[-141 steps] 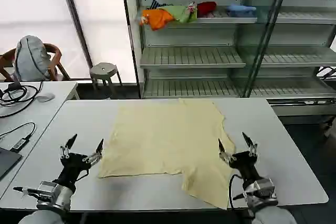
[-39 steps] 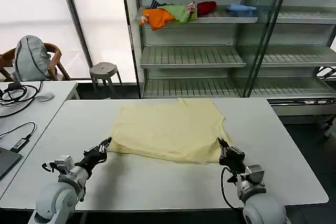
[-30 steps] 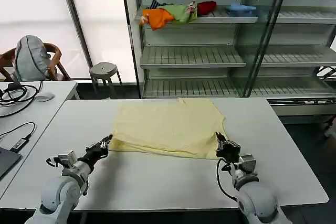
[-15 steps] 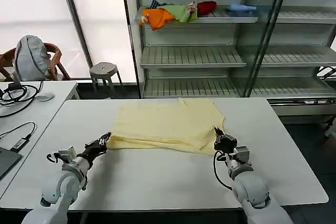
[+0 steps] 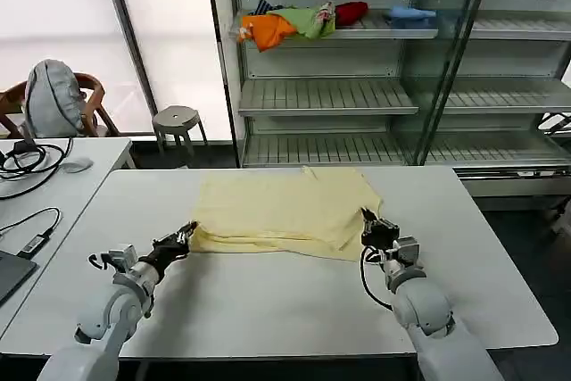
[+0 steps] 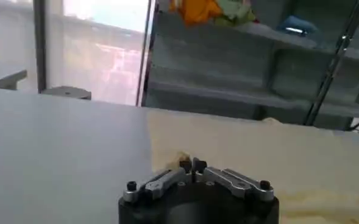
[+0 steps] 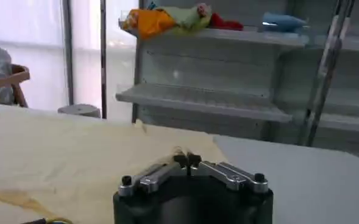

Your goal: Fold and organize the clothes.

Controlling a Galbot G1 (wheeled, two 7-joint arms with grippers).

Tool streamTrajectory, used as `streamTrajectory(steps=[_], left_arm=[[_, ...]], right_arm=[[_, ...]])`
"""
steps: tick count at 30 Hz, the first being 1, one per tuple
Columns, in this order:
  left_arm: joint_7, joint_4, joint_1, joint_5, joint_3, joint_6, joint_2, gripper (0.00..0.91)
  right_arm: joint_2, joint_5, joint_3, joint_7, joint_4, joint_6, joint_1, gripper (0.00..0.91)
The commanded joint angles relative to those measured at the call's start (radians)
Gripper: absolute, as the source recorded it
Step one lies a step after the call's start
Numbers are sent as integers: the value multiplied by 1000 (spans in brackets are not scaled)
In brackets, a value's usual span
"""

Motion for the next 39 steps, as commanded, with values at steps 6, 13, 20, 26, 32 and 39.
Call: streamTrajectory(steps=[6, 13, 20, 26, 32, 39], left_arm=[[11, 41, -25, 11, 3, -6, 5, 907], [-1, 46, -20, 55, -3, -13, 3, 907], [2, 27, -13, 37, -47, -31, 30, 907], [-24, -99, 80, 27, -69, 6, 78, 907], [-55, -187, 192, 78, -52, 49, 82, 907], [-91, -138, 167, 97, -30, 85, 63, 20]], right_arm=[[5, -8, -19, -6, -52, 0, 34, 907], [17, -23, -10, 12, -79, -12, 36, 907], [2, -16, 33, 28, -58, -9, 31, 907], [-54, 21, 52, 42, 110, -43, -105, 907], [-98, 44, 68, 60, 288, -124, -265, 907], [-99, 53, 80, 71, 295, -181, -328, 0]])
